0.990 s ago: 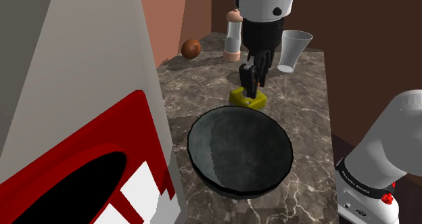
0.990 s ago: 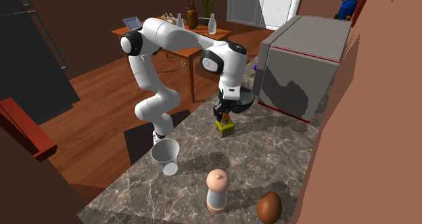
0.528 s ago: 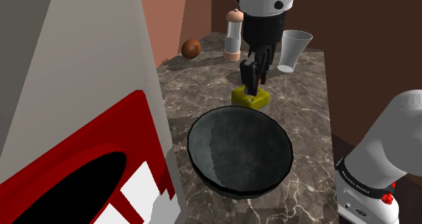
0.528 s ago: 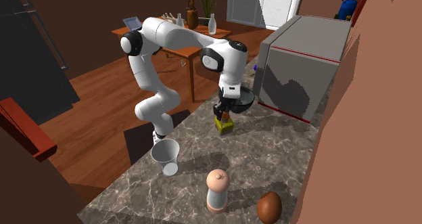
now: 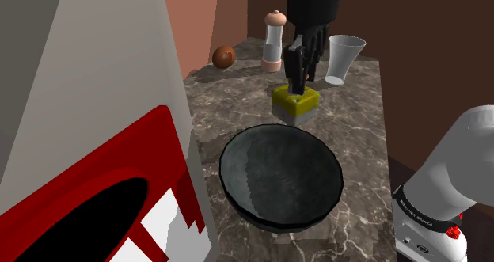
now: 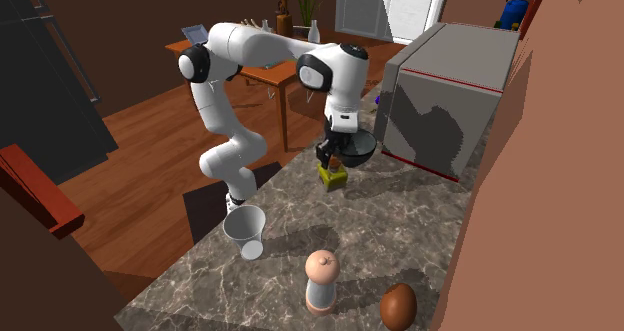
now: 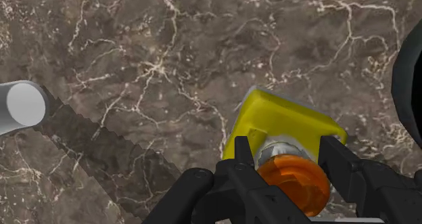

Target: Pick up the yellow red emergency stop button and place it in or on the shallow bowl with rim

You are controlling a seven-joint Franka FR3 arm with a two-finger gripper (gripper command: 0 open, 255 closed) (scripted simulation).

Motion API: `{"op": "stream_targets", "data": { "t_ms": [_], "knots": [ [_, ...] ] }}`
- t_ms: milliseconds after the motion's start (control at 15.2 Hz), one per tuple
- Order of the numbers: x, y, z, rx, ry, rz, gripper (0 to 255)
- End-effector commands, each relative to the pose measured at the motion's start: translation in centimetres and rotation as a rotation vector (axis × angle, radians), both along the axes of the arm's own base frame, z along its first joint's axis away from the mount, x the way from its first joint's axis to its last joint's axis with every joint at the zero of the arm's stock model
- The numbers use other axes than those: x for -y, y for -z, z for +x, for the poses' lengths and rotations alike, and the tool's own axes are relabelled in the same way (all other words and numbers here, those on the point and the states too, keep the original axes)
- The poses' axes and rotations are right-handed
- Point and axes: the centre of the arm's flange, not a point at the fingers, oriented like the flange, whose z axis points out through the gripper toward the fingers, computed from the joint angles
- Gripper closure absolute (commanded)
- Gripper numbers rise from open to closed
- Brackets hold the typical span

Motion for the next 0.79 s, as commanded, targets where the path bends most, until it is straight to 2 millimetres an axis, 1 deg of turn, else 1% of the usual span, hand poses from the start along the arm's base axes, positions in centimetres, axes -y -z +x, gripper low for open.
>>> {"op": "stream_targets", "data": {
  "t_ms": [0, 726],
  "knots": [
    [0.1, -1.1, -0.1, 0.000, 0.000, 0.000, 255],
    [0.1, -6.9, -0.1, 0.000, 0.000, 0.000, 255]
  ]
}}
